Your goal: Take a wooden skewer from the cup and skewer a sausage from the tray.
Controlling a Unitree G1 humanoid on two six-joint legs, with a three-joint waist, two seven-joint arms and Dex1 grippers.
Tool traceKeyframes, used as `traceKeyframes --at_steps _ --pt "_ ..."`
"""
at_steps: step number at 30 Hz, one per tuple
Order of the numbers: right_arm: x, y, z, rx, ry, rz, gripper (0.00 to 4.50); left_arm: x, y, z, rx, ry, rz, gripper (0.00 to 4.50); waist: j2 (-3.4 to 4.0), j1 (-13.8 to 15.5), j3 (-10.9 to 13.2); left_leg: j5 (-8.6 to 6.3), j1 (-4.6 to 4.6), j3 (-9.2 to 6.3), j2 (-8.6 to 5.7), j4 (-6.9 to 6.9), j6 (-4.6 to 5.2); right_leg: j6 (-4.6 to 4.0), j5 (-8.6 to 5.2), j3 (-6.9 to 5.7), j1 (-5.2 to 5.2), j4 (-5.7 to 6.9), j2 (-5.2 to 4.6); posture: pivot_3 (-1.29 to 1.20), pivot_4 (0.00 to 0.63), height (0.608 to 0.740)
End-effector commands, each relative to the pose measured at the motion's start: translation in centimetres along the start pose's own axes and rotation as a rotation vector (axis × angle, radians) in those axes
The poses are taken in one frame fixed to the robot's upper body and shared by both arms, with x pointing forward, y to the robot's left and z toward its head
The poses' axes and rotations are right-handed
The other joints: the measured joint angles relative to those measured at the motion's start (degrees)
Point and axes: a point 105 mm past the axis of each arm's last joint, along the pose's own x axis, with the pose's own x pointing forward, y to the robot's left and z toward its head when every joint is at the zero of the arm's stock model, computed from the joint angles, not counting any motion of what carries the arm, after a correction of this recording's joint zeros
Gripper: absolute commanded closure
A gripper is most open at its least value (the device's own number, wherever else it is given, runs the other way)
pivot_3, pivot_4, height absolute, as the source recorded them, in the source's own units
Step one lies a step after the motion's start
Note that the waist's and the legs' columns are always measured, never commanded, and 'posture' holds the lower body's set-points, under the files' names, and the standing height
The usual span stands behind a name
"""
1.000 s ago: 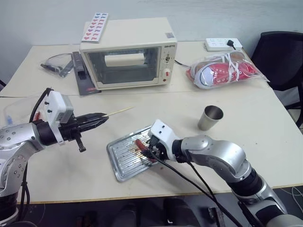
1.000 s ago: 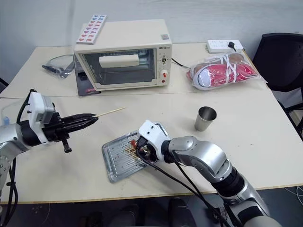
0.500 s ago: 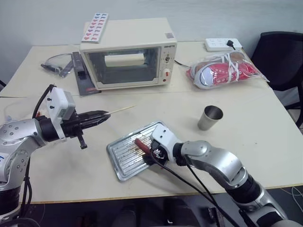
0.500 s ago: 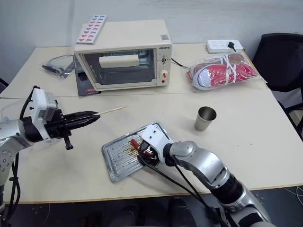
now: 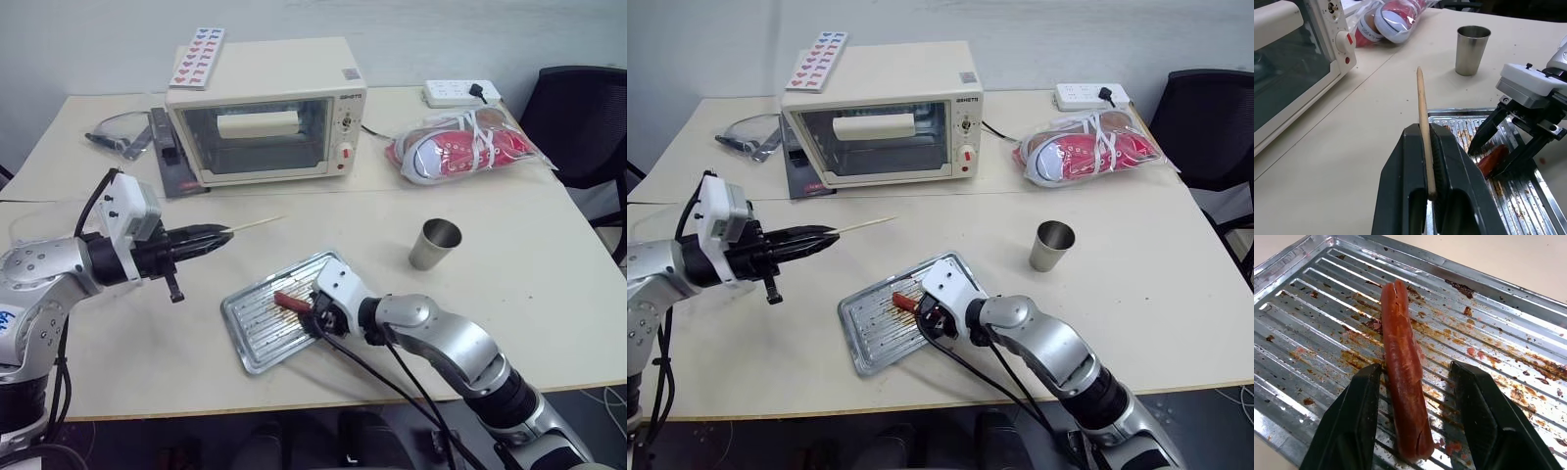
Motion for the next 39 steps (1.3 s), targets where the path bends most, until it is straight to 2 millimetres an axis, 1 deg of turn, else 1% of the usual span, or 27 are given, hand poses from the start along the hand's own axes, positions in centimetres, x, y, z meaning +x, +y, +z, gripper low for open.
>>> traceKeyframes --at_steps 1,3,19,21,24,29,33,34,35,37,39 --pt "-0.2 -0.3 -0.8 0.017 0.024 -0.010 2.93 0.1 0.1 0.7 0.040 -0.013 0.000 4.50 0.00 0.00 0.00 0.00 0.00 0.00 0.00 0.00 0.00 0.00 0.00 0.00 0.00 0.00 0.00 0.00 0.150 0.740" --pt "-0.2 -0.5 -0.9 0.015 0.026 -0.012 3.44 0.1 0.0 0.7 0.038 -0.014 -0.001 4.50 0.00 0.00 0.00 0.00 0.00 0.00 0.00 0.01 0.00 0.00 0.00 0.00 0.00 0.00 0.00 0.00 0.150 0.740" --pt "-0.1 -1.3 -1.1 0.004 0.035 -0.035 3.44 0.2 0.0 0.5 0.038 -0.016 -0.001 4.50 0.00 0.00 0.00 0.00 0.00 0.00 -0.01 0.01 0.00 0.00 0.00 0.00 0.01 0.03 0.00 0.00 0.150 0.740" --pt "-0.1 -1.3 -1.2 0.006 0.034 -0.037 3.71 0.2 0.0 0.5 0.039 -0.016 -0.001 4.50 0.00 0.00 0.00 0.00 0.00 0.00 -0.01 0.02 0.00 0.00 0.00 0.00 0.01 0.04 0.00 0.00 0.150 0.740" --pt "-0.2 -1.4 -1.1 -0.004 0.033 -0.041 4.23 0.2 0.0 0.5 0.038 -0.016 -0.003 4.50 0.00 0.00 0.00 0.00 0.01 0.00 0.00 0.02 0.00 0.00 0.00 0.00 0.01 0.04 0.00 0.00 0.150 0.740" --pt "-1.0 -1.8 0.2 -0.041 0.010 -0.027 4.23 0.4 0.0 0.3 0.036 -0.017 -0.014 4.50 0.00 0.01 0.00 0.00 0.02 0.00 -0.01 0.03 0.00 0.00 0.00 0.00 0.01 0.04 0.00 0.00 0.150 0.740" --pt "-3.8 -2.6 1.6 -0.143 0.010 0.062 4.23 0.6 0.0 0.1 0.040 -0.002 -0.057 4.50 0.02 0.26 0.01 0.00 -0.01 -0.01 -0.08 0.07 0.01 0.00 0.00 0.00 0.01 0.02 -0.05 0.00 0.150 0.740" --pt "-5.0 -2.8 1.8 -0.179 0.018 0.109 4.23 0.5 -0.1 0.0 0.043 0.008 -0.083 4.50 -0.01 0.24 0.01 0.00 -0.01 -0.02 -0.08 0.07 0.02 0.00 0.00 -0.01 0.03 0.01 -0.06 0.00 0.150 0.740" --pt "-6.7 -3.1 2.2 -0.225 0.032 0.169 4.23 0.5 -0.3 0.0 0.048 0.023 -0.120 4.50 0.04 0.24 0.04 -0.01 -0.01 -0.04 -0.08 0.08 0.03 0.00 0.00 -0.03 0.05 -0.02 -0.06 0.00 0.150 0.740" --pt "-9.1 -3.2 2.7 -0.285 0.056 0.252 4.23 0.3 -0.4 0.0 0.053 0.043 -0.171 4.50 0.03 0.18 0.06 -0.02 -0.05 -0.03 -0.08 0.06 0.05 0.00 0.00 -0.03 0.01 -0.05 -0.06 0.00 0.150 0.740" --pt "-10.6 -3.3 2.9 -0.301 0.070 0.308 4.23 0.3 -0.5 0.1 0.055 0.052 -0.204 4.50 0.04 0.14 0.07 -0.02 -0.07 -0.04 -0.06 0.00 0.05 0.00 0.00 -0.04 0.00 -0.11 -0.04 0.00 0.150 0.740"
